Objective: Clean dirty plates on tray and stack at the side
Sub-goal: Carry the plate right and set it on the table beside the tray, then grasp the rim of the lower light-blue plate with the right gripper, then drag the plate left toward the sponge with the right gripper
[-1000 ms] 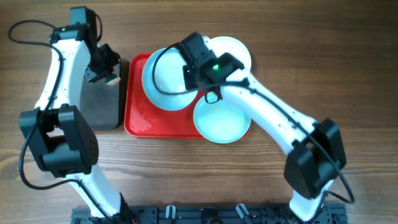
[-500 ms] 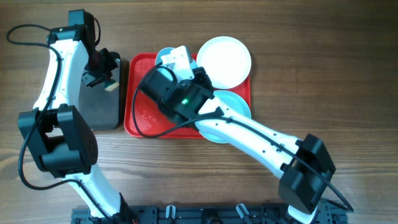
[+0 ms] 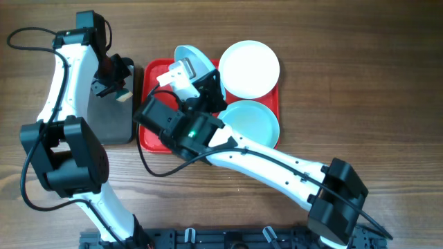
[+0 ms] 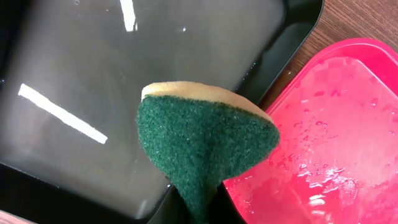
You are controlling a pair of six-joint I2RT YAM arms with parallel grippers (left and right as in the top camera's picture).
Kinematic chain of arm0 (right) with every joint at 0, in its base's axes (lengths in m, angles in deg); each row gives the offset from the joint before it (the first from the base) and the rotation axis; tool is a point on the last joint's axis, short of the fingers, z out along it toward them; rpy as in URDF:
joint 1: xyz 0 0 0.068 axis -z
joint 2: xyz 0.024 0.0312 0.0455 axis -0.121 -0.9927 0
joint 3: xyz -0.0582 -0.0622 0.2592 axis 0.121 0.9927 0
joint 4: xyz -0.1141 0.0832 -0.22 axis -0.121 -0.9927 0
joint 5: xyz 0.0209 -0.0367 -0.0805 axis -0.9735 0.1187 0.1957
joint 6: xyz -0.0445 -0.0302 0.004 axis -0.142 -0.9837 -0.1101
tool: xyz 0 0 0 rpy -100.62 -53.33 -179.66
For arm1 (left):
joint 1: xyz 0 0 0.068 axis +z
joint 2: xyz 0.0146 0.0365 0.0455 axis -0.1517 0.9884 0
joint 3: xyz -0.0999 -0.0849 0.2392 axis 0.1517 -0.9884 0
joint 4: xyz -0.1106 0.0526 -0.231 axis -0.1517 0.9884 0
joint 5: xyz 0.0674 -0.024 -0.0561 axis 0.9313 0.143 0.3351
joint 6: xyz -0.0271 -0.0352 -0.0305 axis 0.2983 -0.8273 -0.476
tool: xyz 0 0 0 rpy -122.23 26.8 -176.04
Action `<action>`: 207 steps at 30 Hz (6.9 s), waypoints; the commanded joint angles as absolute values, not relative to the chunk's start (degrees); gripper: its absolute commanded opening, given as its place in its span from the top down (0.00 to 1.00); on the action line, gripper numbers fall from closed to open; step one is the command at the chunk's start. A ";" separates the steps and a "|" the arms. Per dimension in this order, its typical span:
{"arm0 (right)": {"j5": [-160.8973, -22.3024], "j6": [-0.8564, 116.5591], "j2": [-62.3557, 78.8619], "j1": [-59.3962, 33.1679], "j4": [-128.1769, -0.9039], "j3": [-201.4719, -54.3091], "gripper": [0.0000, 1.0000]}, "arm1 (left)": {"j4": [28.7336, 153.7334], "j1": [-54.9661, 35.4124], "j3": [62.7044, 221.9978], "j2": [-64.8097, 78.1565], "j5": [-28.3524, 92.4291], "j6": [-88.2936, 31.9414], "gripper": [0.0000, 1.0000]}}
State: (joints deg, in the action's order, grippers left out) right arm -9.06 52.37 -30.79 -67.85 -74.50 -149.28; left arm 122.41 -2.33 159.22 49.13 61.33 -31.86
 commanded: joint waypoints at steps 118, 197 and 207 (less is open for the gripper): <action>-98.08 68.15 -8.78 -19.92 -74.63 -107.14 0.71 | 123.31 -15.65 159.77 48.50 54.33 -31.38 0.96; -92.70 83.99 -32.24 -42.98 -49.75 -120.62 0.88 | 123.26 -15.65 159.22 48.50 55.14 -31.47 0.96; -93.42 81.83 -35.52 -42.98 -49.47 -123.92 0.96 | 122.41 -15.65 157.26 48.50 55.03 -33.37 0.96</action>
State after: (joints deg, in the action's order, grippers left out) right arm -92.97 82.88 -34.44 -43.07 -50.21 -122.52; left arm 122.74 -15.58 158.26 49.13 55.08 -32.01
